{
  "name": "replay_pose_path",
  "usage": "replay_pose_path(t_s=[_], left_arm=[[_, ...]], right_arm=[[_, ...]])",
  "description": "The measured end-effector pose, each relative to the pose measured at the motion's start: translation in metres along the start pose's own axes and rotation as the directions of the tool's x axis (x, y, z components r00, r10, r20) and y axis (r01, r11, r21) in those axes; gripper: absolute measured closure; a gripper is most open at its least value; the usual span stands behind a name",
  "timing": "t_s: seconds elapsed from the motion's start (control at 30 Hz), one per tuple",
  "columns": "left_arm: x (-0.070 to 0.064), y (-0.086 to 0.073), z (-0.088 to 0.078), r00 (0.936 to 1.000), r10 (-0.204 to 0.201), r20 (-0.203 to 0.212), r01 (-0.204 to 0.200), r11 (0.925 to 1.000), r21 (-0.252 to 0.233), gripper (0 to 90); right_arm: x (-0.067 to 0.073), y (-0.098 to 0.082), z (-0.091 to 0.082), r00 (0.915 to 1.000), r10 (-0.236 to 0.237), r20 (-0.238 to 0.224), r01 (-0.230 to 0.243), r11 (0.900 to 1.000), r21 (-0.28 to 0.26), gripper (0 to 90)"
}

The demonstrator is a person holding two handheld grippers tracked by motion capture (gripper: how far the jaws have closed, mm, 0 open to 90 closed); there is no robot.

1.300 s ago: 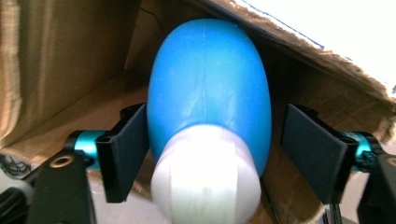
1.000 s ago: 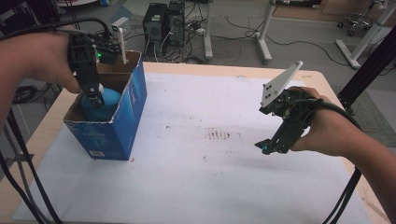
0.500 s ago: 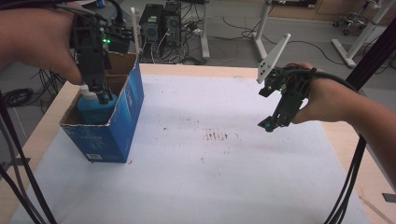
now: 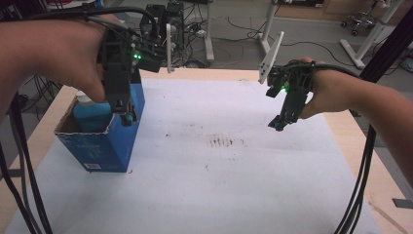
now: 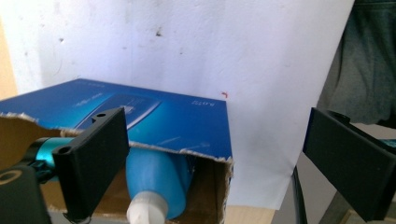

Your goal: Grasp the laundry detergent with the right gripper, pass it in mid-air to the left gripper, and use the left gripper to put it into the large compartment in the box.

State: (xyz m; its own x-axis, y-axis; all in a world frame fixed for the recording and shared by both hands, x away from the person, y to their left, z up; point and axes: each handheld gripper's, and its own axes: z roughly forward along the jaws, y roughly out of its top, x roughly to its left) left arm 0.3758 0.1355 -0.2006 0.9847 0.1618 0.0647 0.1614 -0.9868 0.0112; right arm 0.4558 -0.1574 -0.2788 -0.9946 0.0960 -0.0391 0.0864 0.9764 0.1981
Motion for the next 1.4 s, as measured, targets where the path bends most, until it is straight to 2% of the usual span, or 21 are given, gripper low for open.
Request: replay_pose_path(t_s=[0.3,0.37,0.63,0.93,1.4], left_arm=[[-0.005,0.018,0.015,0.9982,0.045,0.041,-0.044,0.9989,-0.012,1.6],[-0.005,0.021,0.020,0.9963,0.060,0.062,-0.059,0.9981,-0.016,1.6],[-0.007,0.033,0.035,0.9936,0.083,0.077,-0.082,0.9965,-0.019,1.6],[-0.010,0.036,0.038,0.9930,0.086,0.081,-0.085,0.9963,-0.013,1.6],[-0.006,0.041,0.044,0.9928,0.086,0.084,-0.086,0.9963,-0.001,1.6]], right_arm=[[-0.013,0.006,0.000,0.9999,-0.011,0.001,0.011,0.999,0.045,0.6],[-0.015,0.008,0.001,0.9999,-0.017,0.002,0.017,0.998,0.054,0.6],[-0.022,0.013,0.011,0.9997,-0.023,-0.004,0.023,0.997,0.070,0.6],[-0.023,0.017,0.013,0.9997,-0.022,-0.007,0.023,0.997,0.078,0.6],[-0.030,0.009,0.012,0.9999,-0.014,-0.003,0.015,0.997,0.069,0.6]])
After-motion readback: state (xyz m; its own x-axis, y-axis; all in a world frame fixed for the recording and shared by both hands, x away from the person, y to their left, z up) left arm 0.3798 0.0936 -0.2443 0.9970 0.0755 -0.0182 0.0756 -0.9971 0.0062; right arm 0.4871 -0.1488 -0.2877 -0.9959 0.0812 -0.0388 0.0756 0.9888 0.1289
